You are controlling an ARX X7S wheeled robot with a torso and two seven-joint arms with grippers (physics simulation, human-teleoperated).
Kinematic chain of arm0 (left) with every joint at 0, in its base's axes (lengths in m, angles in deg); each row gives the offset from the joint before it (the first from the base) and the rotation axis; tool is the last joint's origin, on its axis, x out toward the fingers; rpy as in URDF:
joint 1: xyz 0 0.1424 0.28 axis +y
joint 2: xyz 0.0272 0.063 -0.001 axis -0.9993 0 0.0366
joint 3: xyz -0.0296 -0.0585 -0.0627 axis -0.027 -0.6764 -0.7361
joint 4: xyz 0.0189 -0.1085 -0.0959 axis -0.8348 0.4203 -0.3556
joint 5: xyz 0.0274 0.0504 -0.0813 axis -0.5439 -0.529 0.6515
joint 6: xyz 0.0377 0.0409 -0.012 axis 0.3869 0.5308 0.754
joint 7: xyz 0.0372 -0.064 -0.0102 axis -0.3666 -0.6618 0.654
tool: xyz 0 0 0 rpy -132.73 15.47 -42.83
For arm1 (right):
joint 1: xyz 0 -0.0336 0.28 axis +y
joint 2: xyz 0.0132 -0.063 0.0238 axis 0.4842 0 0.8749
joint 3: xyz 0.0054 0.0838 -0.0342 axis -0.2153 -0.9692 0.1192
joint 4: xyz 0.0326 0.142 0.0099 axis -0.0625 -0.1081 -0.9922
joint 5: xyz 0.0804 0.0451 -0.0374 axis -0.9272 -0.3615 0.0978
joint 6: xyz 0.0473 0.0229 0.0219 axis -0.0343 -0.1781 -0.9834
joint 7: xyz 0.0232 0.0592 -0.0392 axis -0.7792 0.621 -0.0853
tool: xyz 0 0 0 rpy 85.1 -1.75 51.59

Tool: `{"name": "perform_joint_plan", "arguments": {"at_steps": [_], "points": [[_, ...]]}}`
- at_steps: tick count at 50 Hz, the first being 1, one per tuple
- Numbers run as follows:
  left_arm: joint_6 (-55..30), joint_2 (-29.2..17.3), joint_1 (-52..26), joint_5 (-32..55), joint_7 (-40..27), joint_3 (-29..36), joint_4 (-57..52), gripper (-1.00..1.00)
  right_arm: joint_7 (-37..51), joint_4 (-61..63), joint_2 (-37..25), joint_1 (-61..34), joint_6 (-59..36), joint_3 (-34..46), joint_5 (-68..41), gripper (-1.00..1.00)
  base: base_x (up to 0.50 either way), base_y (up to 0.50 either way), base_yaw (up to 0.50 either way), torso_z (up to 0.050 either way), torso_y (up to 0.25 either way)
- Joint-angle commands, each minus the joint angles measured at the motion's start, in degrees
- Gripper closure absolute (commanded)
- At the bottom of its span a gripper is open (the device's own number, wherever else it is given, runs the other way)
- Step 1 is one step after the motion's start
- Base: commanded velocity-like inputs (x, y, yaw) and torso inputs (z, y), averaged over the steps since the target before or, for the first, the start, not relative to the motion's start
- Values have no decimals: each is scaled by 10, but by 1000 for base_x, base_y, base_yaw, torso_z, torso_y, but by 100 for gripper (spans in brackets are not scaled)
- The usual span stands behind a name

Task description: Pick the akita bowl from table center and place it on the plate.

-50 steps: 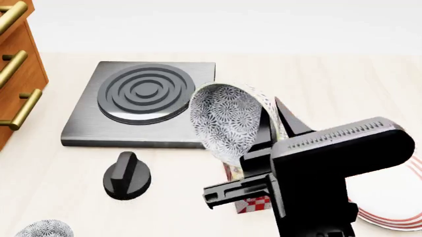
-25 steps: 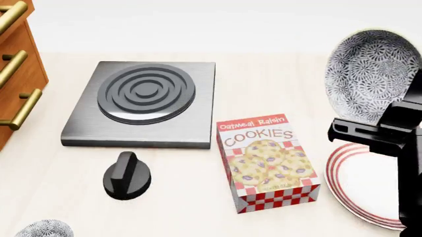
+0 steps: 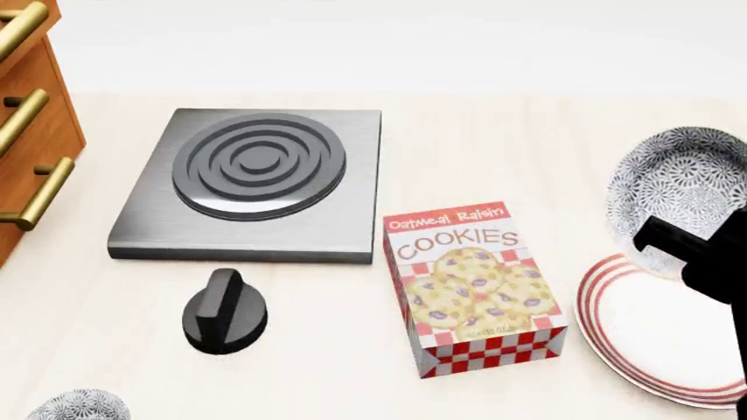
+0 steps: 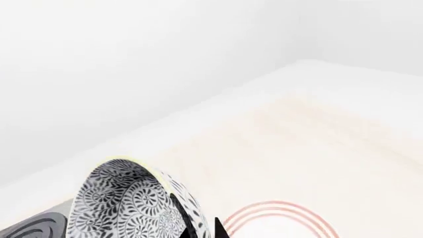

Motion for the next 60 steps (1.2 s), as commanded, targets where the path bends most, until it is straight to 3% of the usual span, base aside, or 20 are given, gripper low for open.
{"name": "perform_joint_plan", "arguments": {"at_steps": [1,5,7,9,11,16,21,40,60], "points": [[2,-1,1,1,-2,2,1,-100,11,-25,2,-9,-17,-15,-10,100,0,0,0,0,0],[3,-2,1,1,-2,3,1,-100,11,-25,1,-8,-17,-15,-11,100,0,0,0,0,0],[2,-3,1,2,-3,3,-1,-100,65,-90,17,-73,-111,-64,-32,100,0,0,0,0,0],[3,-2,-3,1,-2,5,4,-100,108,-139,21,-107,-135,-75,-11,100,0,0,0,0,0],[6,-1,-8,-4,-3,7,12,-100,117,-164,2,-113,-114,-37,19,100,0,0,0,0,0],[35,10,-12,-28,2,15,30,-100,156,-256,9,-172,-149,-99,22,100,0,0,0,0,0],[36,8,-12,-33,1,18,30,-100,177,-287,2,-199,-146,-106,30,100,0,0,0,0,0],[44,2,-1,-42,-1,24,20,-100,158,-403,13,-229,-120,-149,6,100,0,0,0,0,1],[56,-8,10,-47,10,35,10,-100,143,-446,4,-228,-61,-166,6,100,0,0,0,2,-121]]}}
